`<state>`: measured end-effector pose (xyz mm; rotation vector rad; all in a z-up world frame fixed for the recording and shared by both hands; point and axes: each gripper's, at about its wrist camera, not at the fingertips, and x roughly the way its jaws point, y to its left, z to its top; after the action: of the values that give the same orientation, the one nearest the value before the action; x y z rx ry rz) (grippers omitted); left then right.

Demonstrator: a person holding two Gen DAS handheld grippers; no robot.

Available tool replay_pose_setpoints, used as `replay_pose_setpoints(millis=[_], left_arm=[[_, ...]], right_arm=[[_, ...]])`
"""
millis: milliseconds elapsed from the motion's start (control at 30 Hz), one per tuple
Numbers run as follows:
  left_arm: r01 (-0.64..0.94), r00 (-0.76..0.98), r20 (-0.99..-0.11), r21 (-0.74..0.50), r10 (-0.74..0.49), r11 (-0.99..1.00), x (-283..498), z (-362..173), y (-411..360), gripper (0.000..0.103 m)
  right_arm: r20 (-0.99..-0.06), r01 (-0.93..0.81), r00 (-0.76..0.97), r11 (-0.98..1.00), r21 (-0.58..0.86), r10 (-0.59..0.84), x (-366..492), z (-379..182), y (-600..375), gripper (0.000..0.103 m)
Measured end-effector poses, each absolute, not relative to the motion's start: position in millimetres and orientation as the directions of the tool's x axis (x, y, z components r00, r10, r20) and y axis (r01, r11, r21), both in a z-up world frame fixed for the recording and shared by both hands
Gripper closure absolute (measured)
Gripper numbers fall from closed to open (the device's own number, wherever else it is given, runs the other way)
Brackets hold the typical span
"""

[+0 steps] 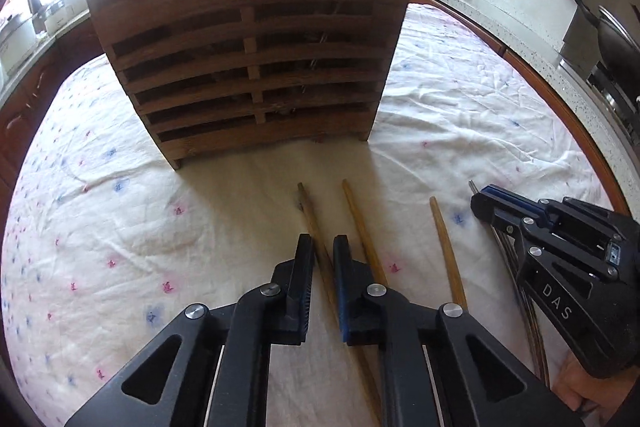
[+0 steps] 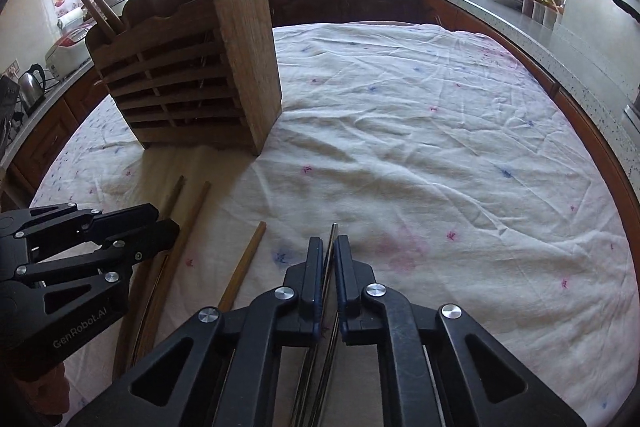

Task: Organize utensils
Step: 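Lift both held chopsticks and lower them into the wooden holder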

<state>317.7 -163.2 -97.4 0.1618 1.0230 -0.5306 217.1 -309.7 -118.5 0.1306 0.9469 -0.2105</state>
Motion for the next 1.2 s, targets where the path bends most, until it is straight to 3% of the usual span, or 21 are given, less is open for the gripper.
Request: replay_pose_setpoints(millis=[167, 467, 833, 1200], left_arm=[[0.464, 0.372, -0.831, -0.220, -0.414, 0.858, 320, -95, -141, 0.099], [0.451, 0.443, -0.736, -0.311, -0.512, 0.837, 292, -40, -88, 0.099], [0.446, 0.541, -0.612, -0.373, -0.577, 0.814, 241, 25, -7, 0.099], [0.459, 0.613, -0.523, -0.376, -0.593, 0.805, 218, 62, 23, 0.099]], right_arm=[[-0.811, 0.261, 0.584, 0.954, 0.147, -0.035, 212, -113, -320, 0.099], [-0.715, 0.242, 0.698, 0.924, 0.295, 0.046, 181, -60, -321, 0.099], [-0.600, 0.187, 0.799, 0.938, 0.291, 0.027, 148, 13, -306, 0.099], [-0.523, 0.140, 0.852, 0.957, 0.253, 0.013, 142, 59, -293, 0.099]])
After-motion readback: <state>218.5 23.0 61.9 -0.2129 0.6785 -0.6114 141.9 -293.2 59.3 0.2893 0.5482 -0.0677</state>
